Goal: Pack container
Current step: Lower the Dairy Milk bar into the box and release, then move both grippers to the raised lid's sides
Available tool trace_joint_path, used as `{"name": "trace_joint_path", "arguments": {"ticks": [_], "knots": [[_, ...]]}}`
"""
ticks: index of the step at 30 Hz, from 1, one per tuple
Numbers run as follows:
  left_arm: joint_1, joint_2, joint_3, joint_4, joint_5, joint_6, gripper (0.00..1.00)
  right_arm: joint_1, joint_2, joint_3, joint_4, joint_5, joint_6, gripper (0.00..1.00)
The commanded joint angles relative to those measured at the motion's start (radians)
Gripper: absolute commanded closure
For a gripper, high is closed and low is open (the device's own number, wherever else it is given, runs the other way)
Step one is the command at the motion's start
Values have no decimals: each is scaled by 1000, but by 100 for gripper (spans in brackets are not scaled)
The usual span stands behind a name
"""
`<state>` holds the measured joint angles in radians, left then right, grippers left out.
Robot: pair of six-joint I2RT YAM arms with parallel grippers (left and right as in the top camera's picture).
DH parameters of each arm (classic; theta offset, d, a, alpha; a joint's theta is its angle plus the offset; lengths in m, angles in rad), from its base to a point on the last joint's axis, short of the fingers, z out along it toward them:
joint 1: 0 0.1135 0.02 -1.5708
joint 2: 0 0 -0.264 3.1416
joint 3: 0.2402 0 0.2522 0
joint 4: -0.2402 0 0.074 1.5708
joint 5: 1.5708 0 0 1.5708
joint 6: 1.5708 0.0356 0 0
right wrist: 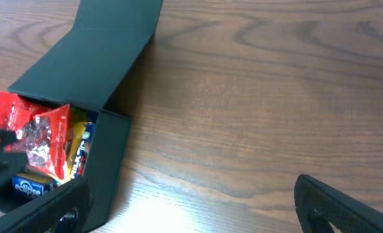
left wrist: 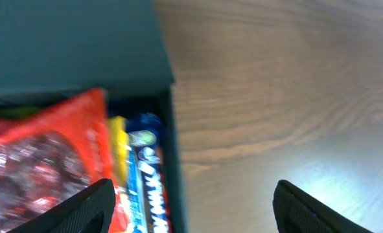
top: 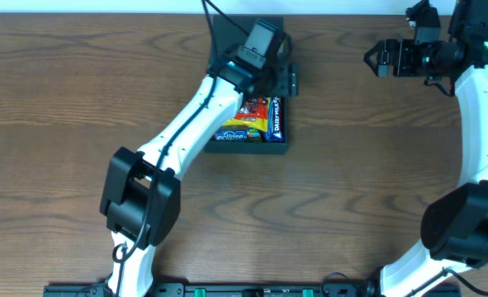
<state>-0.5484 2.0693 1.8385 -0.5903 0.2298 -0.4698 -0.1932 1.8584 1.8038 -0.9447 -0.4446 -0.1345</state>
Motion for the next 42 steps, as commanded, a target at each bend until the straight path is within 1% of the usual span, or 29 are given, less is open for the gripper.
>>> {"name": "trace_joint_path", "arguments": {"ticks": [1,2,3,4,5,7,9,13,16,18,19,20,21,23,28,31,37,42], "knots": [[79,-47,32,4,-19,69,21,-6,4,0,1,-28,6,1],[109,-60,37,5,-29,97,21,-3,5,0,3,-40,6,1],[143,-72,39,14,-35,132,25,2,6,0,6,-43,6,7],[190,-82,39,35,-39,204,64,12,9,0,10,-49,-8,58],[230,-82,39,48,-48,259,94,24,13,-1,12,-67,-32,97],[311,-69,38,59,-81,274,94,54,34,-2,24,-95,-50,98],[385,-45,38,74,-50,265,94,84,69,-2,39,-95,-41,98],[476,14,38,79,-1,263,94,131,185,-2,98,-115,91,99],[500,81,38,52,43,232,94,154,282,-1,136,-217,152,98],[504,142,38,11,154,188,94,171,349,-2,156,-279,197,98],[504,176,38,-6,265,174,94,183,387,-1,168,-306,235,99],[502,195,38,-18,327,164,94,193,413,-1,176,-339,246,99],[500,206,38,-40,351,137,94,201,429,-2,180,-369,246,98],[495,214,38,-95,341,101,94,218,451,-2,183,-420,246,98],[480,214,37,-269,344,45,94,287,463,-1,182,-428,247,99],[455,214,37,-330,360,43,94,315,463,-1,166,-428,254,98],[401,214,37,-470,346,90,94,340,463,-1,96,-427,249,98],[391,214,37,-554,343,150,94,349,463,-1,-3,-427,182,98]]}}
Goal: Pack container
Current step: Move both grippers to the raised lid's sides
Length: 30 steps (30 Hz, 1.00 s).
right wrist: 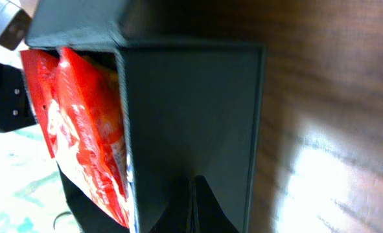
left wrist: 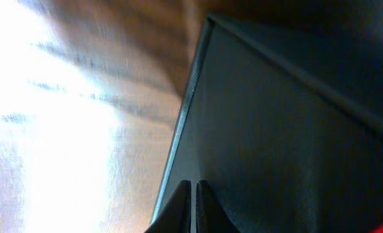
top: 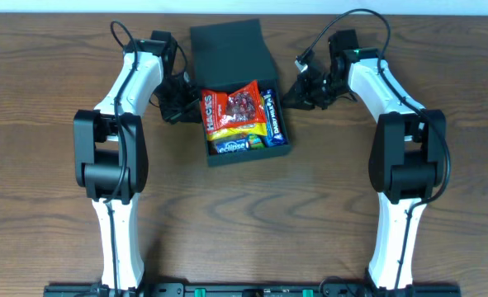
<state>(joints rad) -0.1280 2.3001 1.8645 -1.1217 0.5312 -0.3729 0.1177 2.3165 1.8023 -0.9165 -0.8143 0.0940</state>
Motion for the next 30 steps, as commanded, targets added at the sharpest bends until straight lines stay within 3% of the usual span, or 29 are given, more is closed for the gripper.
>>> {"name": "trace_joint_path", "arguments": {"ticks": [1,14,25,30], "knots": [[-31,-17,11,-28,42,60,94,43,5,0,-50,-58,-59,98],[-29,-17,11,-7,-18,63,94,124,4,0,-206,-20,-137,98],[-27,-20,11,30,-69,63,94,116,0,3,-208,73,-112,99],[28,-74,13,61,-158,55,94,57,-35,15,-171,108,-85,98]]}}
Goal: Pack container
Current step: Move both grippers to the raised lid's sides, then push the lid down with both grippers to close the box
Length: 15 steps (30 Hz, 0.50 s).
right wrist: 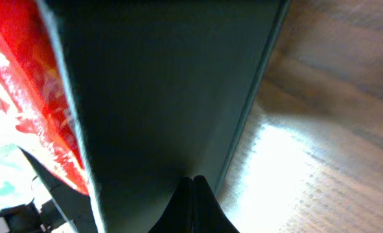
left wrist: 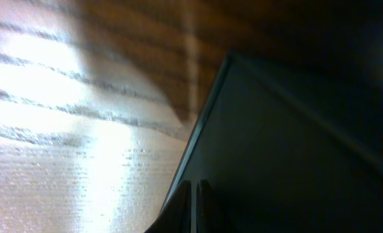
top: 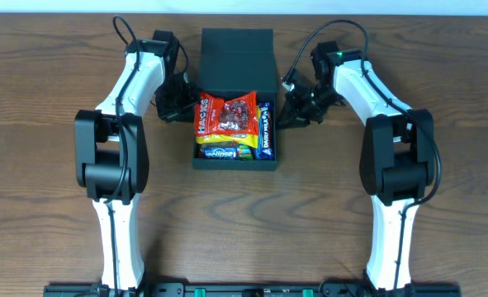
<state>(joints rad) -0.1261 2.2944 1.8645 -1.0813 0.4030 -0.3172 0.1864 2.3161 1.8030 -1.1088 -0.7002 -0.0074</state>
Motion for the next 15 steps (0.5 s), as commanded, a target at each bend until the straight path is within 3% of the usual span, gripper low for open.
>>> {"name": "trace_joint_path", "arguments": {"ticks": [1,3,7,15], "knots": [[47,-85,13,50,-48,-1,94,-26,-45,14,48,3,35,98],[90,-98,13,142,-35,-1,94,-53,-53,14,127,27,86,99],[136,-72,12,280,149,-18,94,-82,-44,14,275,28,164,99],[126,24,12,431,191,-179,94,-92,-12,14,431,19,274,99]]}}
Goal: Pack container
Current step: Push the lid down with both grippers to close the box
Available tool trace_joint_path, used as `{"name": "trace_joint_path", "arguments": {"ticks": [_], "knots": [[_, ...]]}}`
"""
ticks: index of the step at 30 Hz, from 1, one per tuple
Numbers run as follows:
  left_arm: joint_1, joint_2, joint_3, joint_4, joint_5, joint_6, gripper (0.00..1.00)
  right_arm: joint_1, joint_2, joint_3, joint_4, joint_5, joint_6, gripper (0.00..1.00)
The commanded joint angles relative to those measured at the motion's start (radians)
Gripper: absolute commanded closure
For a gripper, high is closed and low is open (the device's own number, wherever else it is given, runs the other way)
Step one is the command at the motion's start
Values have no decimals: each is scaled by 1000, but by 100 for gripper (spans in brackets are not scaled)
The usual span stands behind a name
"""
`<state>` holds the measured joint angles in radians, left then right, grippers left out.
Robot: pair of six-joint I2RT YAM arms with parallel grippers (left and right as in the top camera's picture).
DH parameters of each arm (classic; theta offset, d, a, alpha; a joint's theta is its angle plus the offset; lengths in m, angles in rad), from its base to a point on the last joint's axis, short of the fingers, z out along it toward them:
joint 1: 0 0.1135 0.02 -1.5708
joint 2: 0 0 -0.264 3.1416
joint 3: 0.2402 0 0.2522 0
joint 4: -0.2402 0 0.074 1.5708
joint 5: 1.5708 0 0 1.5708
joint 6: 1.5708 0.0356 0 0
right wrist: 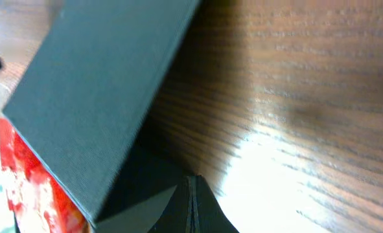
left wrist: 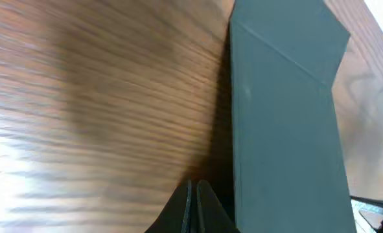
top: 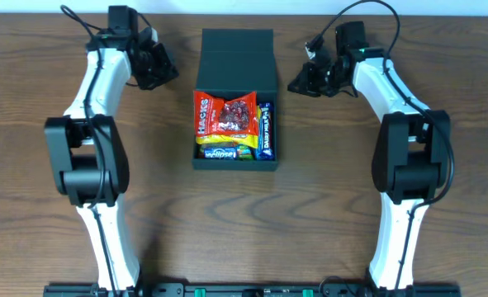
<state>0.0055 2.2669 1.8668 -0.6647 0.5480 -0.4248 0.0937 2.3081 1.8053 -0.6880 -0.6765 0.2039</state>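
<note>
A dark box stands open at the table's middle, its lid lying flat behind it. Inside lie a red snack bag, a blue chocolate bar and a small blue pack. My left gripper is shut and empty, left of the lid and apart from it; the left wrist view has it beside the box wall. Right of the lid, my right gripper is likewise shut and empty; the right wrist view shows it near the dark lid.
The wooden table spreads all around the box. Both arms reach in from the front edge along the left and right sides. Cables loop above each wrist at the far edge.
Both grippers have drawn back from the box's sides: the left up and to the left, the right up and to the right. The box has not shifted.
At first the left arm reached over the skewed box and the right arm was far right. Then both shut grippers stood against the box's sides. By 0.5 s ago the box sat square at the middle. Now both grippers stand apart from it.
</note>
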Motion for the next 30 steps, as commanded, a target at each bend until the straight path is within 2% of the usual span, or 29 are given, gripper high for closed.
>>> {"name": "trace_joint_path", "arguments": {"ticks": [1,6,15,21,30], "knots": [[-6,64,10,29,59,-85,94,-3,8,12,21,-11,76,99],[-10,92,10,47,75,-115,94,-11,63,12,76,-58,139,99],[-42,101,10,50,85,-114,94,5,113,12,77,-126,140,99],[-55,106,10,90,85,-115,94,22,126,12,147,-163,140,99],[-45,166,10,148,144,-168,94,18,144,12,184,-158,194,99]]}}
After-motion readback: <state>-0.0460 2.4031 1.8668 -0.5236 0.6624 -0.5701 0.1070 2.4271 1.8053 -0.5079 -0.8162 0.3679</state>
